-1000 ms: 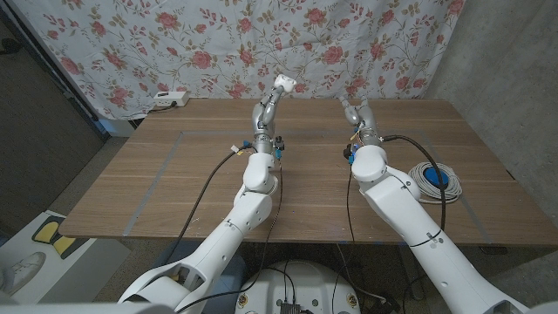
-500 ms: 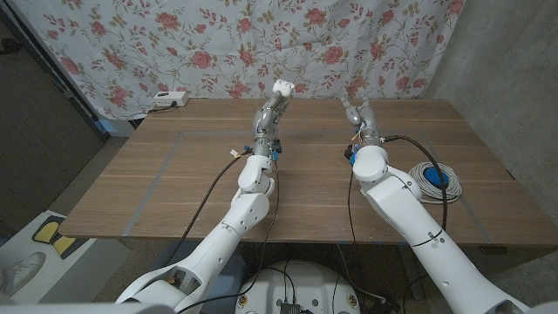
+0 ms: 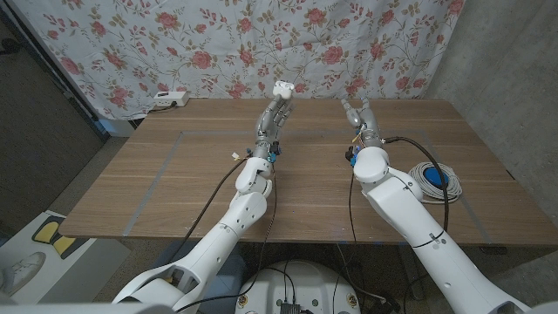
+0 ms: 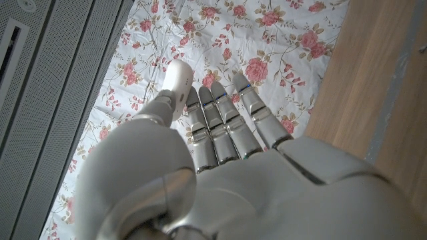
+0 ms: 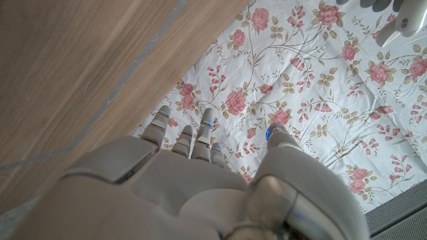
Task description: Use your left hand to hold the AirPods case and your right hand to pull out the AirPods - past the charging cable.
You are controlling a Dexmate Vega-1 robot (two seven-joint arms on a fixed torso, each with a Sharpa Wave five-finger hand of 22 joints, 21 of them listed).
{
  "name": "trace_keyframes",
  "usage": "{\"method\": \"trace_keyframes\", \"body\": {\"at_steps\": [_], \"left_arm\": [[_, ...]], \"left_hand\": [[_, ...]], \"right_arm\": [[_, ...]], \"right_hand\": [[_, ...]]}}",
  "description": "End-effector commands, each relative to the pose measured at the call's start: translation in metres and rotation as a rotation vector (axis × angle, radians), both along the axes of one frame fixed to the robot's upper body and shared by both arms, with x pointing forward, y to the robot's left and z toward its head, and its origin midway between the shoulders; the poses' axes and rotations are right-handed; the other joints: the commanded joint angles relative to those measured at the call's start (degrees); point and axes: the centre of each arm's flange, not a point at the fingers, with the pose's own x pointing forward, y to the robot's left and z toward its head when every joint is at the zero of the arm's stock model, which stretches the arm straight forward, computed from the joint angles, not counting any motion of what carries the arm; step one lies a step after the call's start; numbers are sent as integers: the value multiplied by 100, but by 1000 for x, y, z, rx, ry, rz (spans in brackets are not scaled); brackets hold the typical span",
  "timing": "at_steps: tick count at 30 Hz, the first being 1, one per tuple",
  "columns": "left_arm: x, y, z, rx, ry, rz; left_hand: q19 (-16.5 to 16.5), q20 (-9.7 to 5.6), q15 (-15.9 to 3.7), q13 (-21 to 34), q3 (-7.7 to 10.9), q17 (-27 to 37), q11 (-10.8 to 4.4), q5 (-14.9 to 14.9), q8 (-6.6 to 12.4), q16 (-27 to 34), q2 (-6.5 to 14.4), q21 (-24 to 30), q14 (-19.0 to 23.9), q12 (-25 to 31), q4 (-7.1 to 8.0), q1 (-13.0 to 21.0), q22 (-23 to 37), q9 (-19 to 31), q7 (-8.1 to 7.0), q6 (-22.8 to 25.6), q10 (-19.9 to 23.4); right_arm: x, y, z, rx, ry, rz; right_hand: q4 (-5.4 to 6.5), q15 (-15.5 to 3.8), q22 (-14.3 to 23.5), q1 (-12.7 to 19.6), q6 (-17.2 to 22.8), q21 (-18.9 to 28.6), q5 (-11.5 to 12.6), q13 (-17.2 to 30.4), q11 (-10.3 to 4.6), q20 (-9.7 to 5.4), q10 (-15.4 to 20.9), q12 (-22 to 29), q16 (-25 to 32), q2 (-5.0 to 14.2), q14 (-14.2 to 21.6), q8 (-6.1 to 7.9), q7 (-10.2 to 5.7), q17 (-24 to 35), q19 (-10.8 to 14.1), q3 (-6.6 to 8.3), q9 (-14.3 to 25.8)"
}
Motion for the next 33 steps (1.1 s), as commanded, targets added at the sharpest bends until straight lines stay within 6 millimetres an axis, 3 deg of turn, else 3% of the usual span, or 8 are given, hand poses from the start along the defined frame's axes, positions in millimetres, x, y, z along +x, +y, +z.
{"method": "trace_keyframes", "body": {"at_steps": [1,4,7,11,16,22,26,33], "left_arm": [[4,-5,-6,-32,37,-133],[4,-5,-7,-34,30,-129],[3,-5,-9,-45,43,-135],[3,-5,-8,-25,38,-156],[5,-4,-7,-17,21,-184],[8,-4,-10,-28,33,-244],[8,-7,-15,-52,74,-261],[6,-7,-18,-52,93,-264]], "left_hand": [[54,-74,-17,39,212,30,-11,-9,280,-13,61,19,123,15,-77,85,18,1117,72,21,72],[137,-94,8,86,253,34,69,-29,291,25,65,50,362,64,-73,75,29,1125,84,34,235],[139,-118,2,128,299,39,42,-43,286,76,80,48,635,127,-65,68,34,1110,74,37,446],[106,-176,-80,168,320,49,-57,-55,300,50,99,36,670,114,-25,30,39,1149,4,-3,446],[106,-204,-133,312,358,192,-120,-56,354,148,244,49,846,109,206,-88,61,1288,-132,-187,433],[-247,-100,-148,777,573,528,-180,8,586,237,269,-10,692,134,569,-115,125,1738,-210,-730,251],[-386,-94,-129,978,645,665,-235,25,721,282,283,-19,697,186,706,-121,153,1929,-219,-858,175],[-453,-73,-160,1217,733,833,-223,34,903,327,267,19,724,319,759,-68,187,2156,-217,-981,191]], "right_arm": [[-1,1,-3,-6,10,3],[-1,1,-4,-4,12,4],[0,1,-5,-3,13,4],[0,1,-6,-3,15,5],[1,1,-6,-1,16,9],[3,0,-7,-1,22,12],[4,-2,-8,-2,28,12],[4,-3,-9,-1,32,14]], "right_hand": [[-25,23,16,-38,30,41,19,10,-49,13,30,-44,34,2,2,40,-20,8,7,7,15],[-29,24,16,-40,35,43,19,2,-61,11,32,-51,36,6,1,42,-20,7,14,7,15],[-33,23,16,-41,42,44,20,-7,-66,10,17,-66,37,11,0,46,-34,5,20,7,15],[-41,25,16,-42,55,48,21,-21,-68,8,31,-75,40,17,-3,51,-37,1,32,9,14],[-48,23,15,-43,58,51,21,-32,-80,7,30,-87,42,20,-4,52,-43,-1,43,9,13],[-51,23,15,-51,63,54,20,-47,-81,6,30,-103,47,25,-5,54,-44,-3,57,6,13],[-51,25,15,-59,66,56,20,-55,-79,6,26,-113,49,31,-7,55,-42,-3,65,5,13],[-52,26,15,-69,67,57,19,-71,-77,7,-4,-142,53,38,-12,55,-43,-3,76,3,12]]}}
